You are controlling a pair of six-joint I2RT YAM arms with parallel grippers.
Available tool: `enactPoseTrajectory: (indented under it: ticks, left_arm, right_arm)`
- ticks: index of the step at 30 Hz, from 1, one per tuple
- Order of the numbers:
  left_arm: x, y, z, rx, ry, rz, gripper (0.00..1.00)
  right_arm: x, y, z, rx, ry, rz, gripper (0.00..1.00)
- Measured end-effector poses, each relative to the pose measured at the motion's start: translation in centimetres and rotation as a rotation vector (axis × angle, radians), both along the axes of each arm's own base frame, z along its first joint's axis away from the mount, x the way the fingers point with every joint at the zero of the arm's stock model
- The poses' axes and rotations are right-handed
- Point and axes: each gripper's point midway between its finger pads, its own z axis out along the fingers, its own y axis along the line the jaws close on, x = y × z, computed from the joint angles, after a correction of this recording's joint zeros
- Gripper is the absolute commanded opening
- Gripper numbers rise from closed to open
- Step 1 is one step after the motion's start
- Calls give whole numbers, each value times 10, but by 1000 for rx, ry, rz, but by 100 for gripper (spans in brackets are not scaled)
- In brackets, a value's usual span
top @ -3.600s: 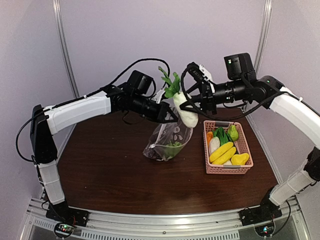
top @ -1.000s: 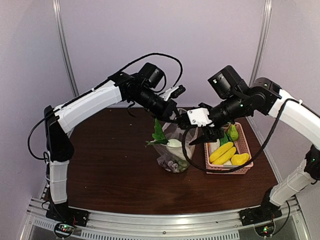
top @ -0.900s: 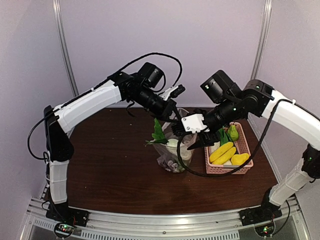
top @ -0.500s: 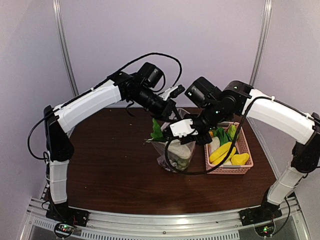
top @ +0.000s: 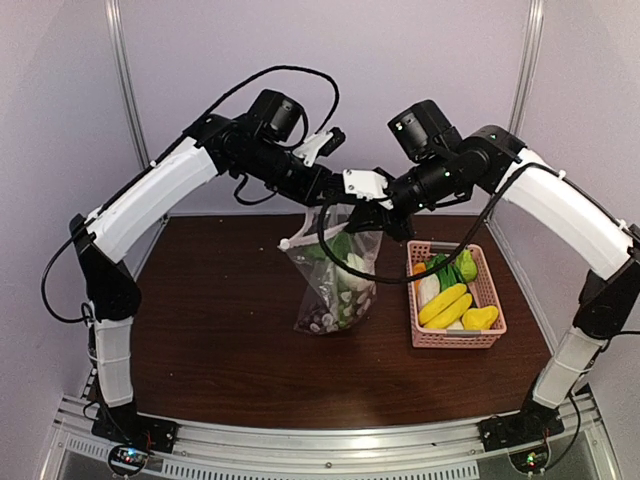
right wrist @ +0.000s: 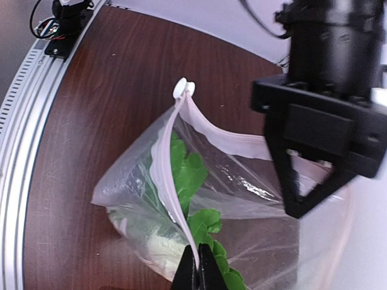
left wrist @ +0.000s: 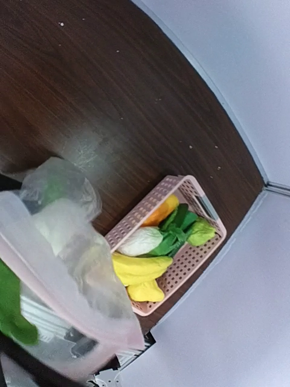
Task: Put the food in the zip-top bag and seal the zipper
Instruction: Adjust the zipper food storage bag at the center of the board, then pick up the fake fruit from the bin.
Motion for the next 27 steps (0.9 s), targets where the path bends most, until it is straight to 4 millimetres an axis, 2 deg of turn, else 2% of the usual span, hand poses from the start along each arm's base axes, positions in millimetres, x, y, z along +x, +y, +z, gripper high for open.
enactPoseTrajectory:
  ticks: [3,6,7,8,10,13,15,17,19,21,23,25,27]
  left_arm:
    - [-15,-7,14,6,-65,-15,0]
    - [-21,14,31,41,-163,32,0]
    - [-17,20,42,34,-194,52,0]
    - [-11,25,51,20,-218,66,0]
    - [-3,31,59,4,-241,77,0]
    - [5,34,49,3,-233,82,0]
    - [6,32,32,19,-209,73,0]
    - [4,29,7,48,-171,58,0]
    - [1,29,-20,89,-124,44,0]
    - [-2,29,-39,109,-90,30,0]
    - [-6,26,-51,111,-66,10,0]
    - [-7,23,-55,100,-59,-4,0]
    - [-9,20,-58,87,-55,-17,0]
  right_arm:
    - [-6,8,-26,-26,76,27,0]
    - [-9,12,-39,-36,94,31,0]
    - [-9,13,-39,-34,95,34,6]
    - [-9,15,-36,-27,93,36,16]
    - [-9,19,-28,4,87,41,33]
    - [-11,19,-25,24,113,29,53]
    - [-12,17,-23,37,131,22,58]
    - [-15,12,-15,61,145,10,60]
    - [-14,-1,-3,92,143,-11,61]
    - [-9,-26,11,140,131,-62,60]
    - [5,-64,19,189,119,-147,60]
    - [20,-101,13,209,125,-246,59]
    - [37,-139,-15,189,170,-358,57]
